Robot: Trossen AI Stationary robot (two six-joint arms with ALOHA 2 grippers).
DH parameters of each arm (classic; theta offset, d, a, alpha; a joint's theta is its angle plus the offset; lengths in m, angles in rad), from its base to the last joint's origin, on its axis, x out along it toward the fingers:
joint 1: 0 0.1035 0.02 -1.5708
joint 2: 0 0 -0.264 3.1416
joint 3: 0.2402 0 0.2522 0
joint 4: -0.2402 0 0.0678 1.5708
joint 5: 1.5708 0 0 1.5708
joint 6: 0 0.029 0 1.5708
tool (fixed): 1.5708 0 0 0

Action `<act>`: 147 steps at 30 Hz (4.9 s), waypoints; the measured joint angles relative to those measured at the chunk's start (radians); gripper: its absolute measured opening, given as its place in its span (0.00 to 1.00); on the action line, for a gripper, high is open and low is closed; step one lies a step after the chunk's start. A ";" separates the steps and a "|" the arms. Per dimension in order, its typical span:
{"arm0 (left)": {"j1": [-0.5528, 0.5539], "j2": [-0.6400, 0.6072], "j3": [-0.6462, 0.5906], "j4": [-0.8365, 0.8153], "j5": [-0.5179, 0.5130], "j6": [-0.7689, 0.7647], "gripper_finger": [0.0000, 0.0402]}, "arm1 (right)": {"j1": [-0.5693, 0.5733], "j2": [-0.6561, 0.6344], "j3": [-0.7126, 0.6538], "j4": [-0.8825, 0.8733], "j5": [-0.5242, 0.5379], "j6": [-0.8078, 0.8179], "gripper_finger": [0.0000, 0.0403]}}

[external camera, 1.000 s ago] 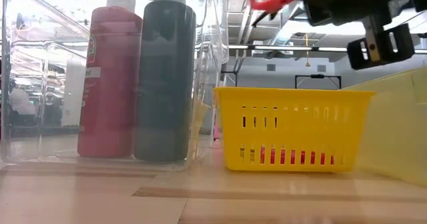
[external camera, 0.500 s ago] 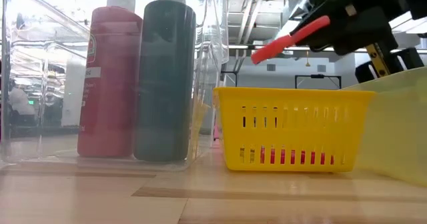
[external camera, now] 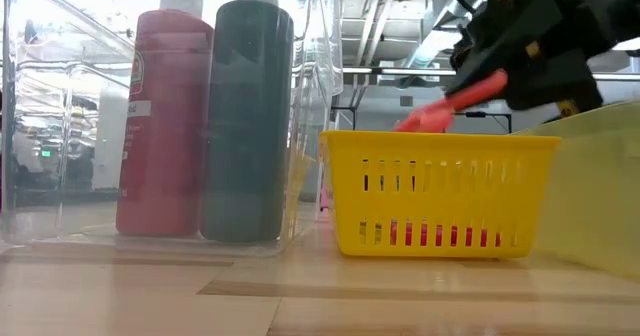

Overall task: Pick & Place Paint Supplies
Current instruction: Put the orange scissors into the left yellow bin, then adjust the transparent bin, then adjust the right yellow bin

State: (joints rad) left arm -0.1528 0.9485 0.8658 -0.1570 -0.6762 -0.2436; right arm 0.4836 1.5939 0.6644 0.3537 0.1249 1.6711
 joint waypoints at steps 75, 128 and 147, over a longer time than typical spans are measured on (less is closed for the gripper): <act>0.186 0.288 0.001 -0.447 0.618 -0.015 0.00 | -0.041 -0.424 0.000 -0.274 0.207 -0.302 0.00; 0.188 -0.074 0.000 -0.463 0.275 -0.053 0.00 | 0.415 -0.421 0.000 -1.163 -0.095 0.520 0.00; 0.188 -0.074 0.000 -0.464 0.277 -0.053 0.00 | 0.314 -0.329 0.000 -0.957 -0.045 0.403 0.00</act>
State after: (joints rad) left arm 0.0349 0.8742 0.8658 -0.6212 -0.3990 -0.2966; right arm 0.7979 1.2648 0.6643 -0.6035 0.0795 2.0742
